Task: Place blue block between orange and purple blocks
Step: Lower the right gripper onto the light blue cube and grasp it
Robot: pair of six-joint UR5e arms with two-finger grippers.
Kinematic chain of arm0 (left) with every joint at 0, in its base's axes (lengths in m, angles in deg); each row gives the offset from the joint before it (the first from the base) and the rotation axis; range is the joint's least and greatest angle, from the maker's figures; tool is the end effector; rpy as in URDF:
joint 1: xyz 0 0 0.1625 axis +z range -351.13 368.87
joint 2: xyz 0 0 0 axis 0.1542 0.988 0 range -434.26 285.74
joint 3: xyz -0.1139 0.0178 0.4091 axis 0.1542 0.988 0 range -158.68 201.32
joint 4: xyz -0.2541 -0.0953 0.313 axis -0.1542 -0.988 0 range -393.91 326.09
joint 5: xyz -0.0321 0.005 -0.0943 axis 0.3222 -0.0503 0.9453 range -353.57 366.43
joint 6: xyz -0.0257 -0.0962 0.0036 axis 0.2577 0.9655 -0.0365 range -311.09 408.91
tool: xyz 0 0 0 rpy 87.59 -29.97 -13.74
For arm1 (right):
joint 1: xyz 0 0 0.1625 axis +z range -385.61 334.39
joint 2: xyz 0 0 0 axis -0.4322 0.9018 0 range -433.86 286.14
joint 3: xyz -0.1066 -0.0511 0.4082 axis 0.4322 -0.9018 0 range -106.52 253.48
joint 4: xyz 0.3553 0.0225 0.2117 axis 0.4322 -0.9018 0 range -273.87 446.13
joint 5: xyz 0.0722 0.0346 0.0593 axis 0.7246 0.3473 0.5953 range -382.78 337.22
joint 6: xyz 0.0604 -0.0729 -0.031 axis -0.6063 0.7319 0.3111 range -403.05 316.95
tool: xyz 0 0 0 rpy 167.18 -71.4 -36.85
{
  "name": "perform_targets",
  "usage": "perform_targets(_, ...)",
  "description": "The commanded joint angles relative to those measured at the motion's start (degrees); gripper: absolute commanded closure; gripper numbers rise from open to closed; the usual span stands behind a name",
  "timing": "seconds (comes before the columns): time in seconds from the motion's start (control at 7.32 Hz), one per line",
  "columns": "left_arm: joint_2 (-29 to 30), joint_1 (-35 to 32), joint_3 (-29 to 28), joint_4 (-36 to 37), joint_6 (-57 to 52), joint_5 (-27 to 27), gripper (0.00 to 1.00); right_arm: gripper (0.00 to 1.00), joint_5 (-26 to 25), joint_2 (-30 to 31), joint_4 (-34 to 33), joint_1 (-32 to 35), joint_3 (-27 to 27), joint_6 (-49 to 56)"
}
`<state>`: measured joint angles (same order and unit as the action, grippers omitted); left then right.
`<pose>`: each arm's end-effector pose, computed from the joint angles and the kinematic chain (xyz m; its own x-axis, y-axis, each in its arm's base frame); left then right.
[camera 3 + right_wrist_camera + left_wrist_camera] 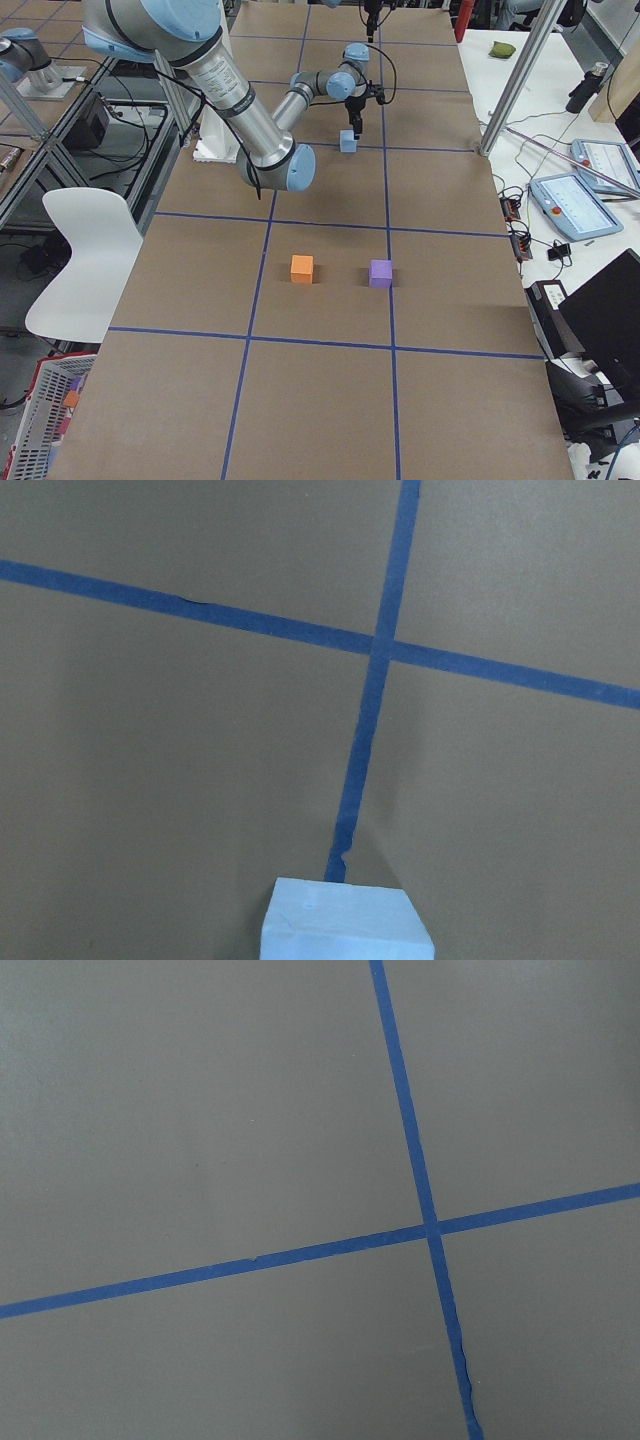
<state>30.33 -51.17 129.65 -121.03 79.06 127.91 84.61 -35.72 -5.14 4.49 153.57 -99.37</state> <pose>0.2118 -0.5303 0.3843 0.7431 0.1875 -0.6424 -0.0684 0.9762 0.2059 -0.6086 -0.4724 0.1698 0.7180 -0.1957 0.6680 0.1058 0.9792 0.1731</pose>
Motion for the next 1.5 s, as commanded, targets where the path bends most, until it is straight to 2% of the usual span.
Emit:
perform_targets(0.0, 0.0, 0.0, -0.5, -0.2, 0.0, 0.1, 0.00, 0.00, -0.8, 0.1, 1.9, -1.0, -2.4, -0.3)
perform_targets(0.41, 0.0, 0.1, -0.8, -0.2, 0.0, 0.1, 0.00, 0.02, -0.7, 0.4, 1.9, -1.3, -3.7, -0.6)
perform_targets(0.55, 0.0, 0.1, -1.0, -0.5, 0.0, 0.1, 0.00, 0.14, -0.6, 0.4, 2.0, -1.4, -3.7, -1.8)
perform_targets(0.82, 0.1, 0.2, -1.0, -0.4, 0.0, 0.1, 0.00, 0.28, -0.1, 0.3, 2.3, -1.6, -3.7, -3.3)
perform_targets(0.96, 0.2, 0.2, -1.0, -0.4, 0.0, 0.1, 0.00, 0.91, 0.3, 0.3, 2.3, -1.6, -3.7, -5.0)
perform_targets(1.09, 0.3, 0.1, -1.0, -0.3, 0.0, 0.1, 0.00, 1.00, 1.8, 0.4, 2.2, -1.5, -3.2, -5.0)
perform_targets(1.37, 0.5, -0.1, -0.8, -0.3, 0.0, 0.2, 0.00, 1.00, 4.6, 0.7, -0.1, 0.8, 1.2, -5.1)
